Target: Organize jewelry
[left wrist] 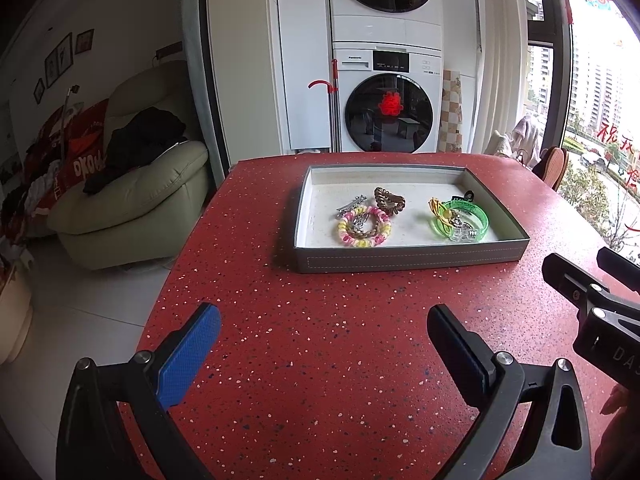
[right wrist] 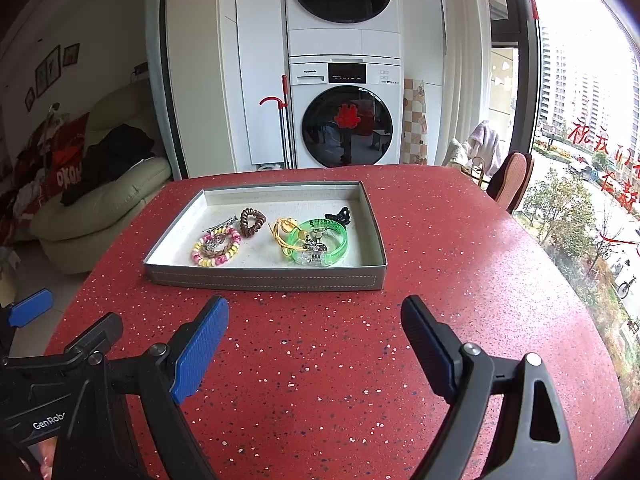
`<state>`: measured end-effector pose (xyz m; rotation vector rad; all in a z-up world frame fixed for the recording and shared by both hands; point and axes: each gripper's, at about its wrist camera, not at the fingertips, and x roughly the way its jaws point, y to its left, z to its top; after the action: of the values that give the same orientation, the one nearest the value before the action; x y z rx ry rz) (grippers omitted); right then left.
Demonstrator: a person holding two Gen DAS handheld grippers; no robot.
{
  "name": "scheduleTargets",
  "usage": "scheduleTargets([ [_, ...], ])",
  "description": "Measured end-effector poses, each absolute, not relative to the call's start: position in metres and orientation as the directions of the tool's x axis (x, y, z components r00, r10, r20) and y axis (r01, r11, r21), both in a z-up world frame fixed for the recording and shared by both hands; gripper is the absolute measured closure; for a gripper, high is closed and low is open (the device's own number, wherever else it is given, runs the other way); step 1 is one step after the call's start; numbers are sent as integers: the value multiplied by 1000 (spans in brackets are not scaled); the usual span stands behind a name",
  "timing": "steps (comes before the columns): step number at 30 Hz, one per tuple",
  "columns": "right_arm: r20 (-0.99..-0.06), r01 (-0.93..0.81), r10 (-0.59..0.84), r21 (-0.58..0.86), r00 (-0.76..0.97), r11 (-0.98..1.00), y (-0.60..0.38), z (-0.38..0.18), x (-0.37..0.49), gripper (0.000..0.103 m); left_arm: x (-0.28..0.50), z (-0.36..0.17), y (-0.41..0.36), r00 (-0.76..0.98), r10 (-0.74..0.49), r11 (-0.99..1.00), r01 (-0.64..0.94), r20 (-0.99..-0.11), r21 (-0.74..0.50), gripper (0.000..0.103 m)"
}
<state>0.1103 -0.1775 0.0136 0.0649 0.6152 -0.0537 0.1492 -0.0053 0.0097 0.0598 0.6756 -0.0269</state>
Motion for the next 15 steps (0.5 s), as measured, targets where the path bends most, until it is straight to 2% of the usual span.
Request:
scheduleTargets([
  [15,-579,68,-28,48,815,997,-176,13,110,13,149,10,-6,777,-2,998,38,-629,43,0],
])
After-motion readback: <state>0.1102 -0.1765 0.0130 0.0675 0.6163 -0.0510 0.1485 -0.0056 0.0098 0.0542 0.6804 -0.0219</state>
